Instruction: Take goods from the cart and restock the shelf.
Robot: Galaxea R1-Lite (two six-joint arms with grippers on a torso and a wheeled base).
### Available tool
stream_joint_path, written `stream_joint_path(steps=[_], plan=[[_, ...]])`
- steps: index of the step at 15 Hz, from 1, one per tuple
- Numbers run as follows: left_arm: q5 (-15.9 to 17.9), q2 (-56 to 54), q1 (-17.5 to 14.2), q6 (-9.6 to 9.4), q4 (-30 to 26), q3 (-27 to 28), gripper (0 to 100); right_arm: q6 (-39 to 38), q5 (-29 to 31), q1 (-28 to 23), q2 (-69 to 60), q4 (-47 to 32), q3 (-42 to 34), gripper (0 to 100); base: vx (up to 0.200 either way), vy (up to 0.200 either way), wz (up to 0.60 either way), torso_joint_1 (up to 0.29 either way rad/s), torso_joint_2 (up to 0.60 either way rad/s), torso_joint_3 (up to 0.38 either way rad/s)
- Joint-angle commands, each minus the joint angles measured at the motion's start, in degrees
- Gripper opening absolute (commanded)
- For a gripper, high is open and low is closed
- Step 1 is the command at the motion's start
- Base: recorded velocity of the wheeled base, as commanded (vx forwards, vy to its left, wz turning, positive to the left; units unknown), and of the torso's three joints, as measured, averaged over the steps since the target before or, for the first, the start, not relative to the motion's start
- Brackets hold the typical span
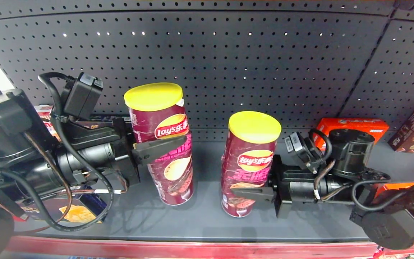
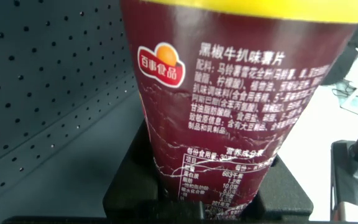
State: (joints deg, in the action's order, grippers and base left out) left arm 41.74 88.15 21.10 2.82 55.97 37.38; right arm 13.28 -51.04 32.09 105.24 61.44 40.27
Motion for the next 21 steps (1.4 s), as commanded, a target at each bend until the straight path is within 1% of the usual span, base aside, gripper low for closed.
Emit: stream_joint_path(steps=[1,3,6,8,10,11,12,17,20,21], plan=[[0.0,0.1,0.0,0.00,0.0,-0.1,0,2.1,0.2,-0.2,1.0,1.1,-3.6,0,0.000,0.000,0.00,0.000,0.00,0.000],[0.0,0.2,0.0,0.00,0.0,-0.1,0,3.4,2.2,-0.1,3.0,2.5,-4.8,0,0.000,0.000,0.00,0.000,0.00,0.000],[0.0,0.3,0.0,0.00,0.0,0.0,0,3.3,2.3,-0.1,5.5,5.3,-4.7,0,0.000,0.000,0.00,0.000,0.00,0.000],[0.0,0.3,0.0,0.00,0.0,-0.1,0,3.3,2.4,0.0,6.1,5.4,-4.3,0,0.000,0.000,0.00,0.000,0.00,0.000],[0.0,0.4,0.0,0.17,1.4,-0.4,0,3.3,2.5,0.1,6.7,5.4,-3.7,0,0.000,0.000,0.00,0.000,0.00,0.000],[0.0,0.5,0.0,0.17,1.4,-0.5,0,3.3,3.7,0.3,6.8,5.4,-3.4,0,0.000,0.000,0.00,0.000,0.00,0.000],[-0.1,0.5,0.0,0.17,1.4,-0.6,0,3.3,4.6,0.5,6.8,5.4,-3.4,100,0.000,0.000,0.00,0.000,0.00,0.000],[0.0,0.3,0.0,0.17,1.5,-0.7,0,3.3,5.0,0.1,3.9,5.0,-4.4,100,0.000,0.000,0.00,0.000,0.00,0.000],[-0.1,0.2,0.0,0.17,1.4,-1.0,0,3.3,4.9,-3.3,-1.0,4.8,-7.0,100,0.000,0.000,0.00,0.000,0.00,0.000],[-0.1,0.2,0.0,0.17,1.5,-1.0,0,3.3,4.9,-3.4,-1.3,4.8,-7.2,100,0.000,0.000,0.00,0.000,0.00,0.000]])
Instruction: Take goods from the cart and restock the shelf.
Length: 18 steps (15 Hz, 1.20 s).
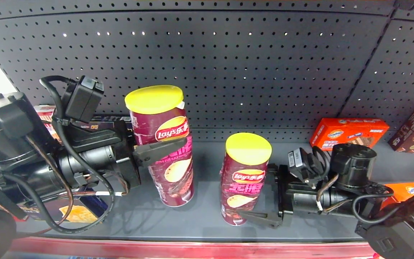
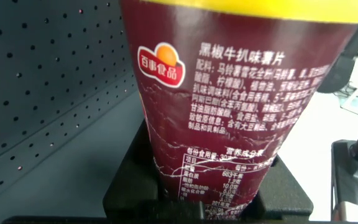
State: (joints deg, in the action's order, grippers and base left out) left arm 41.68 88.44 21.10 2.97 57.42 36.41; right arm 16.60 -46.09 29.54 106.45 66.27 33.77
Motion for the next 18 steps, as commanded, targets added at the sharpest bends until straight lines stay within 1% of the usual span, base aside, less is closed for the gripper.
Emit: stream_joint_path(steps=[1,3,5,7,8,10,11,12,13,14,15,16,18], plan=[[0.0,-0.1,0.0,0.01,0.0,0.1,0,-0.3,0.0,-3.1,-6.8,0.3,-3.0,100,0.000,0.000,0.00,0.000,0.00,0.000],[0.0,-0.2,0.0,0.01,0.0,0.0,0,-0.6,0.0,-4.6,-13.5,-0.2,-5.9,100,0.000,0.000,0.00,0.000,0.00,0.000],[0.0,-0.3,0.0,0.01,0.0,0.0,0,-3.2,0.0,-6.8,-22.8,-0.4,-10.4,100,0.000,0.000,0.00,0.000,0.00,0.000],[0.0,-0.5,0.0,0.01,0.0,0.0,0,-5.1,1.8,-12.2,-29.8,-1.1,-12.9,100,0.000,0.000,0.00,0.000,0.00,0.000],[0.0,-0.7,0.0,0.01,0.0,0.0,0,-6.1,4.0,-18.5,-35.9,-3.9,-13.5,100,0.000,0.000,0.00,0.000,0.00,0.000],[0.0,-1.3,0.0,0.01,0.0,0.1,0,-8.6,8.0,-27.7,-46.1,-11.4,-15.5,100,0.000,0.000,0.00,0.000,0.00,0.000],[-0.1,-1.3,0.0,0.01,0.1,0.1,0,-9.4,9.5,-29.7,-49.4,-14.1,-16.5,100,0.000,0.000,0.00,0.000,0.00,0.000],[-0.3,-1.7,0.0,0.01,0.0,0.2,0,-10.7,14.5,-33.8,-57.0,-20.7,-19.7,100,0.000,0.000,0.00,0.000,0.00,0.000],[-0.7,-1.8,0.0,0.01,0.0,0.3,0,-10.8,19.5,-36.1,-62.9,-26.7,-22.2,100,0.000,0.000,0.00,0.000,0.00,0.000],[-0.8,-1.9,0.0,0.01,0.0,0.5,0,-11.0,24.1,-37.9,-68.5,-32.3,-24.4,100,0.000,0.000,0.00,0.000,0.00,0.000],[-0.8,-1.9,0.0,0.01,0.0,0.7,0,-11.7,26.9,-38.8,-72.2,-36.2,-25.5,100,0.000,0.000,0.00,0.000,0.00,0.000],[-0.8,-2.0,0.0,-0.07,0.0,0.6,0,-13.9,32.4,-39.9,-80.3,-44.3,-27.2,100,0.000,0.000,0.00,0.000,0.00,0.000],[-0.7,-2.0,0.1,-0.07,0.0,0.5,0,-14.2,38.4,-40.1,-90.9,-55.5,-29.1,100,0.000,0.000,0.00,0.000,0.00,0.000]])
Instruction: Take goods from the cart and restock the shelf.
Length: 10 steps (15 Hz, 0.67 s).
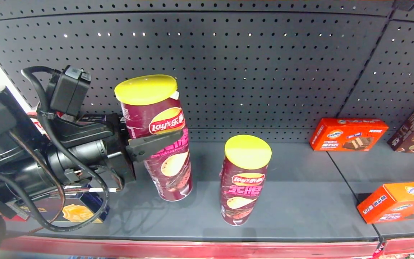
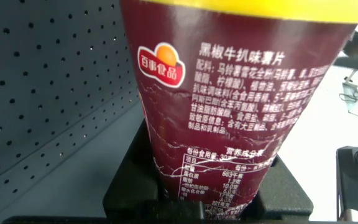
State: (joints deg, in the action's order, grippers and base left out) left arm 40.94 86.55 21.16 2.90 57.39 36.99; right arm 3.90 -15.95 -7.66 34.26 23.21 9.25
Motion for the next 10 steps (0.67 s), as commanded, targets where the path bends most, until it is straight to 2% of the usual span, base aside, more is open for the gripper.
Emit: stream_joint_path(steps=[1,2,4,6,7,10], plan=[[0.0,-0.1,0.0,0.00,0.0,-0.2,0,-1.6,10.9,-2.9,-24.1,-17.4,-5.8,100,0.000,0.000,0.00,0.000,0.00,0.000],[0.0,-0.1,0.0,0.00,0.0,-0.2,0,-2.2,15.9,-3.0,-29.2,-21.5,-8.7,100,0.000,0.000,0.00,0.000,0.00,0.000],[0.0,-0.6,0.0,0.00,0.0,-0.6,0,-7.0,21.8,-3.1,-28.7,-20.3,-9.3,100,0.000,0.000,0.00,0.000,0.00,0.000],[0.0,-0.8,0.0,-0.09,0.0,-1.0,0,-6.1,21.7,-3.1,-28.6,-23.1,-9.2,100,0.000,0.000,0.00,0.000,0.00,0.000],[0.0,-0.9,0.0,-0.18,0.0,-1.6,0,-3.7,20.6,-3.1,-28.6,-23.2,-9.2,100,0.000,0.000,0.00,0.000,0.00,0.000],[0.2,-1.1,0.2,-0.62,0.0,-2.9,0,-3.5,19.3,-3.0,-28.7,-23.1,-9.3,100,0.000,0.000,0.00,0.000,0.00,0.000]])
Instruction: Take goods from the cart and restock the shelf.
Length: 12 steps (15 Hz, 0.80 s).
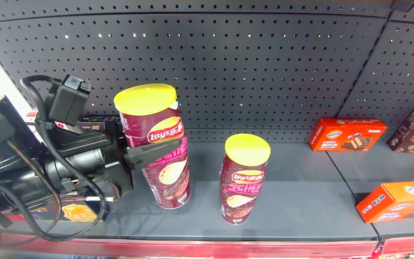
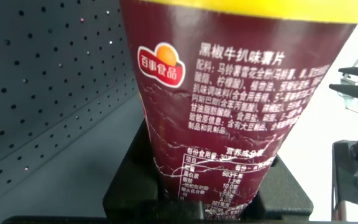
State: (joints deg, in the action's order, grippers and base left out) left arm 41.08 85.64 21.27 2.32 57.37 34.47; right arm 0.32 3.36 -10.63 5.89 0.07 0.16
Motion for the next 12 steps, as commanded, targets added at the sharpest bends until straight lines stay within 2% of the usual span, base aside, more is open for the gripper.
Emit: stream_joint_path(steps=[1,6,8,12], plan=[[0.0,-0.1,0.2,0.06,-0.4,0.2,0,0.0,0.0,0.0,-0.3,0.0,-0.2,100,0.000,0.000,0.00,0.000,0.00,0.000],[0.1,0.5,0.2,-0.12,-0.7,2.9,0,0.0,0.0,0.0,-0.3,0.0,-0.2,100,0.000,0.000,0.00,0.000,0.00,0.000],[0.1,2.7,0.7,-0.21,-0.8,6.9,0,0.0,0.0,0.0,-0.3,0.0,-0.2,100,0.000,0.000,0.00,0.000,0.00,0.000],[-0.6,4.4,0.1,0.14,-0.9,10.7,0,0.0,0.0,0.0,-0.4,0.0,-0.2,100,0.000,0.000,0.00,0.000,0.00,0.000]])
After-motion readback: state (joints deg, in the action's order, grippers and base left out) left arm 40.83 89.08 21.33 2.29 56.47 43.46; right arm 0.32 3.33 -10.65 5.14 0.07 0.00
